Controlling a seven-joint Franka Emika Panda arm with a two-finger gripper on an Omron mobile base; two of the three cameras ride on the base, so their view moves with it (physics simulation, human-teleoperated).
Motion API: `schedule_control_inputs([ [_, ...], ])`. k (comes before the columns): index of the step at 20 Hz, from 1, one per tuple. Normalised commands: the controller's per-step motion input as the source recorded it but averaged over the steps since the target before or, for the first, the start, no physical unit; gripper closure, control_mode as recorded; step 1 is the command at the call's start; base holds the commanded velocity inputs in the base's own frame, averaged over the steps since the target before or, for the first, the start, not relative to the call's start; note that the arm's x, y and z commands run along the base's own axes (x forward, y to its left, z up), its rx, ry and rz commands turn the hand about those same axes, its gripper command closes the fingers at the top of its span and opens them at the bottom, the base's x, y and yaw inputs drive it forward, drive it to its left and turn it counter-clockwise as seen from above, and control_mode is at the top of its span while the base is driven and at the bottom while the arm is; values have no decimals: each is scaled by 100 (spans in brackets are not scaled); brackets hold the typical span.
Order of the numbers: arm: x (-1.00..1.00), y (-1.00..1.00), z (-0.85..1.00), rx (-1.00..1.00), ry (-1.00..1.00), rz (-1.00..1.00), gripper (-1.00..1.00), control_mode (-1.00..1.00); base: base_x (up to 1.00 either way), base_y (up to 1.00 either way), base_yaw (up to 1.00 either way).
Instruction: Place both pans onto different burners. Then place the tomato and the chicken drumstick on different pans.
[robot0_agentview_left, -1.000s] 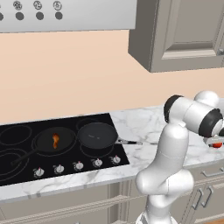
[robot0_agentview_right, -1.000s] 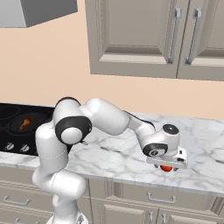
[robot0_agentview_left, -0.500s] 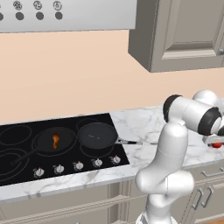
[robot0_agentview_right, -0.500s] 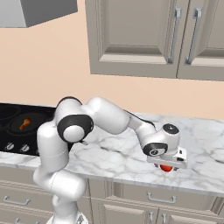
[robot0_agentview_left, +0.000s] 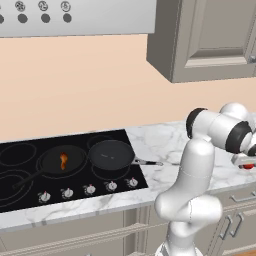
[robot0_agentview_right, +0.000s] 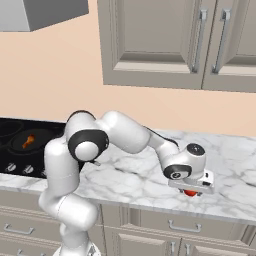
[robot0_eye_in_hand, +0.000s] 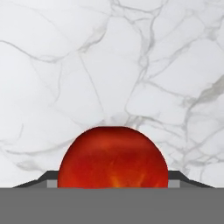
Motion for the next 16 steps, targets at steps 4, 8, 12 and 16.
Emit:
schedule_control_inputs([
  [4,-18,2,23,0,-5,0,100,-100,0,0,0],
  [8,-8,17,33,0,-4,0,100,-100,0,0,0],
  [12,-22,58,29,0,-5,0,100,-100,0,0,0],
  [16,-9,71,31,0,-1,0,100,-100,0,0,0],
])
